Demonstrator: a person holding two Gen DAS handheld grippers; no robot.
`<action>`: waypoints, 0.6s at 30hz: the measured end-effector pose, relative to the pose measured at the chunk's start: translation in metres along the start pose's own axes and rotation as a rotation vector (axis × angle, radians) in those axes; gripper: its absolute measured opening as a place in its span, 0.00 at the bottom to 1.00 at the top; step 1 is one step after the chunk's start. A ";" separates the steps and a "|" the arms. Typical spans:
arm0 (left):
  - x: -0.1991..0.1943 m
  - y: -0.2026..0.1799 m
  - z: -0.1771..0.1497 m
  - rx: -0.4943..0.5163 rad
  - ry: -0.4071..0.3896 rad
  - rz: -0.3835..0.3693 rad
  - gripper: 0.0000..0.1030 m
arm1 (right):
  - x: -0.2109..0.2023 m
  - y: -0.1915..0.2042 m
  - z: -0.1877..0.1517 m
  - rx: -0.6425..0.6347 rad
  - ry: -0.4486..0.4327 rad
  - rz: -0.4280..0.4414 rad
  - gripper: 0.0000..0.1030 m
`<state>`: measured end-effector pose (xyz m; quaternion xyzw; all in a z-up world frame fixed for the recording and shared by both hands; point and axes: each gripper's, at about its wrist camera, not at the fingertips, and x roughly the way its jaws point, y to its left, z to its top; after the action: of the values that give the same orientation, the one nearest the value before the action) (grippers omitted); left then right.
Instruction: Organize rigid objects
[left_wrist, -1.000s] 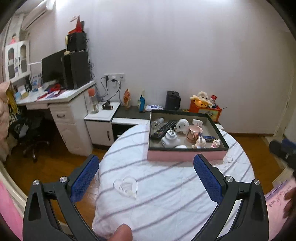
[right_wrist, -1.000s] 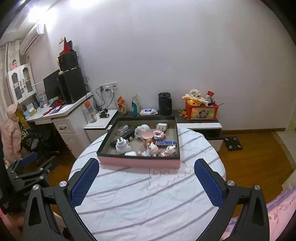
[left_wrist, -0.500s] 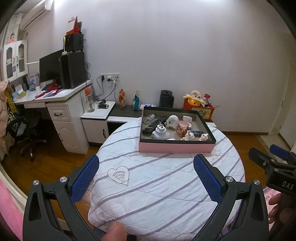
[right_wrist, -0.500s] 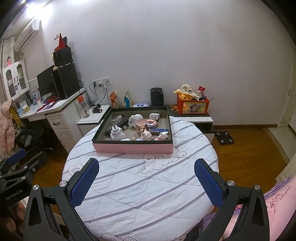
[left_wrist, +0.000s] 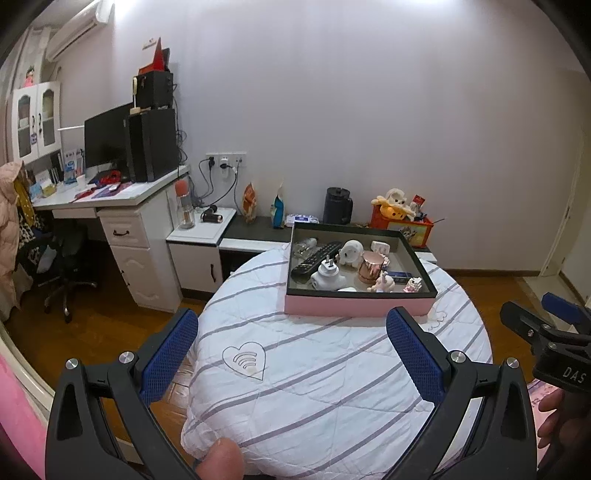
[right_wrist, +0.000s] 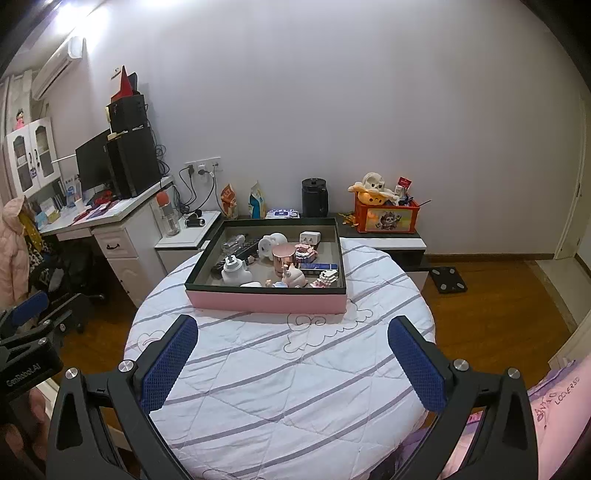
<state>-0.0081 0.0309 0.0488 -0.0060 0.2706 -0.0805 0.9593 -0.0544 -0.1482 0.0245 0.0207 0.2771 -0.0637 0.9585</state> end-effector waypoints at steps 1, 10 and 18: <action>0.000 -0.001 0.001 0.003 -0.004 0.003 1.00 | 0.000 0.000 0.000 0.000 0.000 0.003 1.00; 0.001 -0.001 0.004 0.014 -0.002 0.033 1.00 | 0.003 0.003 0.004 -0.014 0.002 0.011 1.00; 0.004 0.000 0.007 0.014 0.007 0.042 1.00 | 0.005 0.003 0.005 -0.014 0.002 0.017 1.00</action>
<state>-0.0010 0.0301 0.0531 0.0064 0.2734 -0.0623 0.9599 -0.0472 -0.1463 0.0256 0.0163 0.2784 -0.0534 0.9588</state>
